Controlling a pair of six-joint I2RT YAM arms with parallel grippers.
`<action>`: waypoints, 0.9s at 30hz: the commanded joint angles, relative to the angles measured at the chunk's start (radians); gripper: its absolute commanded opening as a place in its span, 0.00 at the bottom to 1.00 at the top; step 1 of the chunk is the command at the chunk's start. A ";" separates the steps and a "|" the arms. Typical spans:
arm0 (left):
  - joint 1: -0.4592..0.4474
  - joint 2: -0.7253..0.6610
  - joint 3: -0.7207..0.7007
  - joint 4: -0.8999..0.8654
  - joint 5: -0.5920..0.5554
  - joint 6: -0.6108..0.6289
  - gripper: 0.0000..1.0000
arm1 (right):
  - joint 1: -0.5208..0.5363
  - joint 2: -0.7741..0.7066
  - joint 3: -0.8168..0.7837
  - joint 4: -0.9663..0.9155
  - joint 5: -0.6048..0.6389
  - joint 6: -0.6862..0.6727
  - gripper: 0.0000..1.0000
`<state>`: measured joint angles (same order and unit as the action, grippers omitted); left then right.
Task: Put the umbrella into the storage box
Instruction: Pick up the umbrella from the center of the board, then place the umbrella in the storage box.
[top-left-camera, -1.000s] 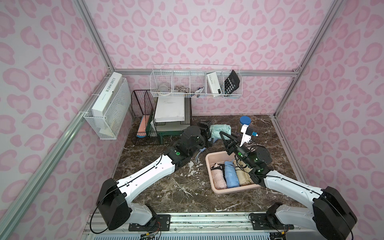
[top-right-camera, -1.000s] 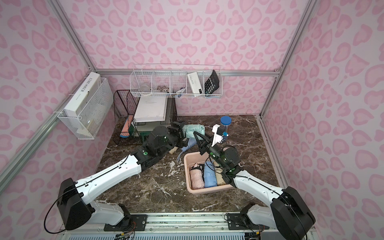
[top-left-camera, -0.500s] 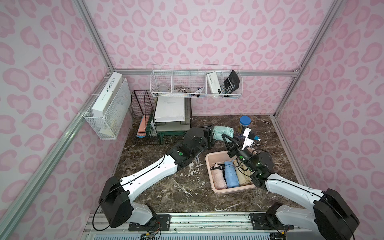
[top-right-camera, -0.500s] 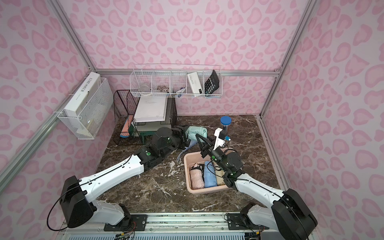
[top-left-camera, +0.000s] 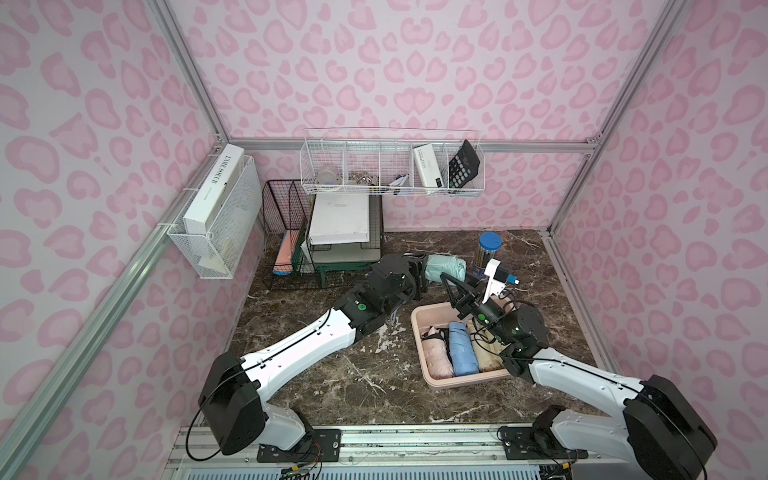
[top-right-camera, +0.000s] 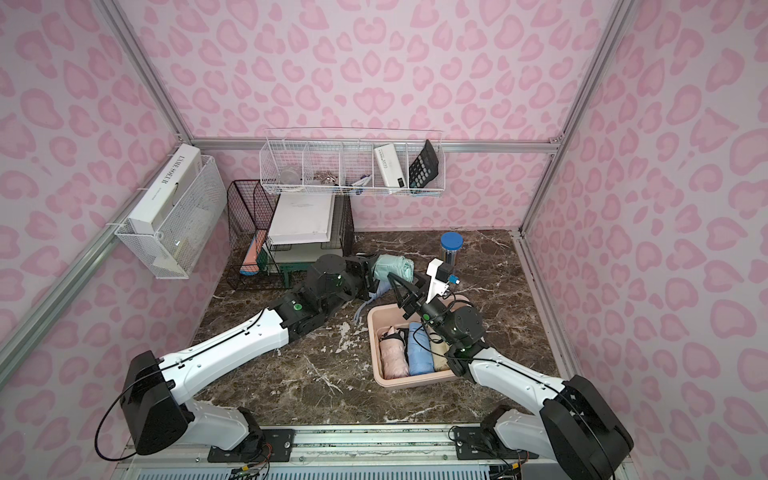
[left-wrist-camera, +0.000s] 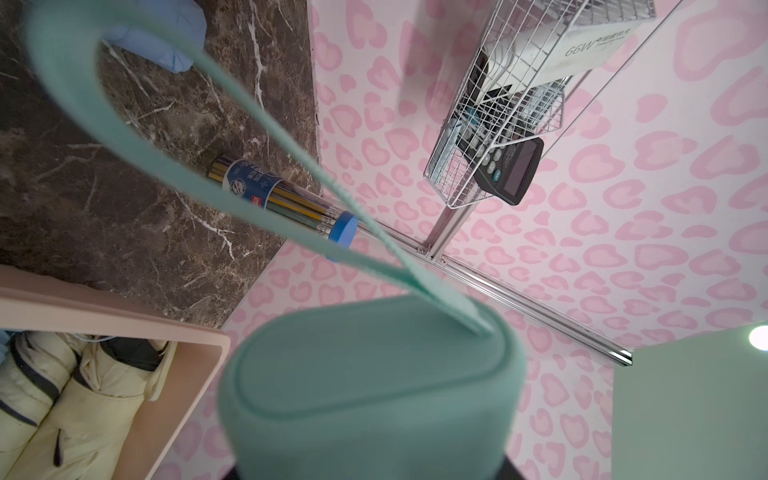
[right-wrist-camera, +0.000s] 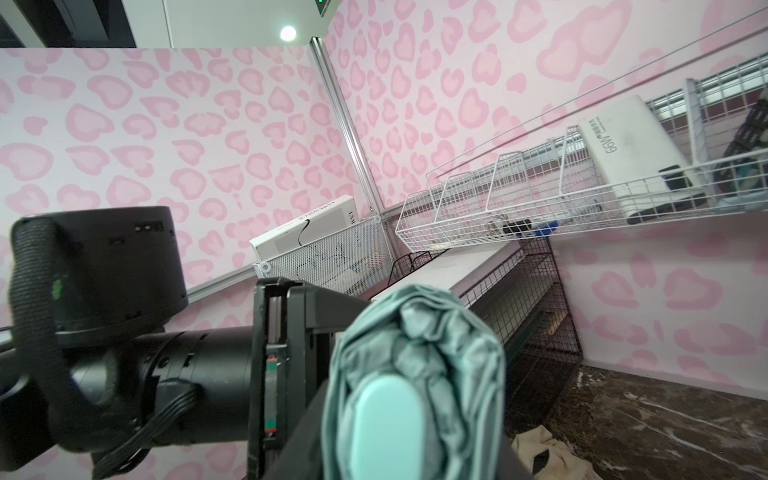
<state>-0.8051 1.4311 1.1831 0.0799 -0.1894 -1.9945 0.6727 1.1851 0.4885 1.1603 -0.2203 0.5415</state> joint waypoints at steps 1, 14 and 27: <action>0.000 -0.024 0.015 -0.064 -0.027 0.056 0.38 | 0.000 -0.035 -0.004 -0.023 -0.053 -0.054 0.60; -0.003 -0.046 0.149 -0.527 0.076 0.365 0.29 | -0.059 -0.394 0.035 -0.719 0.092 -0.196 0.83; -0.173 0.169 0.423 -0.829 0.137 0.704 0.29 | -0.096 -0.692 0.045 -1.075 0.305 -0.138 0.80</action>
<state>-0.9527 1.5623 1.5806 -0.7105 -0.0860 -1.3819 0.5766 0.5289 0.5205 0.1879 0.0105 0.3912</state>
